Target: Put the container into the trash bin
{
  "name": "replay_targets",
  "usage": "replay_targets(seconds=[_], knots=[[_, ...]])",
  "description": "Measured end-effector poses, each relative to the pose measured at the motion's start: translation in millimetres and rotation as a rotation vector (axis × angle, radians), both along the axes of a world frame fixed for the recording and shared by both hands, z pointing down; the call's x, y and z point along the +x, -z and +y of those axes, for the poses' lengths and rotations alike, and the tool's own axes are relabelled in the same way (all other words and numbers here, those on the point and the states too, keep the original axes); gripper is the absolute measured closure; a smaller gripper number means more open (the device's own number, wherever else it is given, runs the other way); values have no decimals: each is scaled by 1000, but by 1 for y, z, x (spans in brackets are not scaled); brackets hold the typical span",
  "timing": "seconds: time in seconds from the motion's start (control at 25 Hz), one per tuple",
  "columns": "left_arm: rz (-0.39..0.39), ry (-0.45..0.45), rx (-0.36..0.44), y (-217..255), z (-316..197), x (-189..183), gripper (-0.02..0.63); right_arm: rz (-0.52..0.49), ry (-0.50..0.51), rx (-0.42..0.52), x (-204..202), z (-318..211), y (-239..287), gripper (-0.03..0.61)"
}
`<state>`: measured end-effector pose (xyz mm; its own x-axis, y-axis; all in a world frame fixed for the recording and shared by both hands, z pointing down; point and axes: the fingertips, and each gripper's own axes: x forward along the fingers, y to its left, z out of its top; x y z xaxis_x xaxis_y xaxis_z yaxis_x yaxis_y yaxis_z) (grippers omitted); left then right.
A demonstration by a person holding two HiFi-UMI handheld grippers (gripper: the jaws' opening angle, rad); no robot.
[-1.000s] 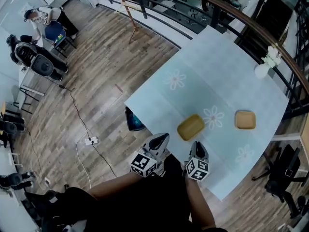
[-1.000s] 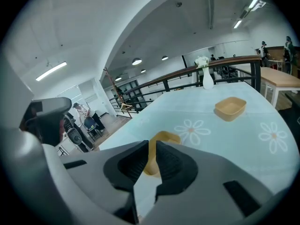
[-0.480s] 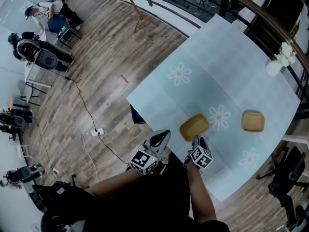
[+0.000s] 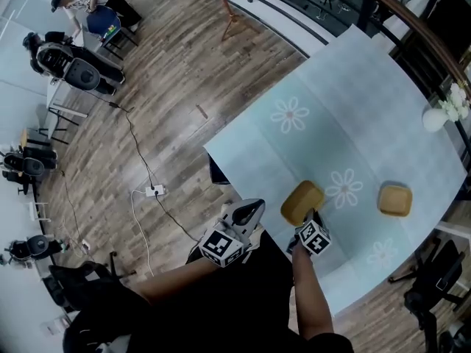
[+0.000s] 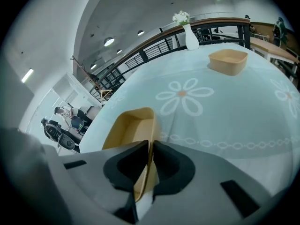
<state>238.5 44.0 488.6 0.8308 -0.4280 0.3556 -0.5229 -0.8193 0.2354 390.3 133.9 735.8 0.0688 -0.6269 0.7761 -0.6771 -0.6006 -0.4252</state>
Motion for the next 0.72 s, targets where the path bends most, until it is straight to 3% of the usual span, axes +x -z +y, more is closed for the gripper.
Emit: replay_targets(seconds=[0.4, 0.56, 0.72], knots=[[75, 9, -36, -1, -35, -32, 600, 42, 20, 2, -17, -21, 30, 534], [102, 24, -25, 6, -51, -69, 601, 71, 105, 8, -59, -40, 46, 534], [119, 79, -64, 4, -71, -132, 600, 90, 185, 10, -118, -67, 51, 534]])
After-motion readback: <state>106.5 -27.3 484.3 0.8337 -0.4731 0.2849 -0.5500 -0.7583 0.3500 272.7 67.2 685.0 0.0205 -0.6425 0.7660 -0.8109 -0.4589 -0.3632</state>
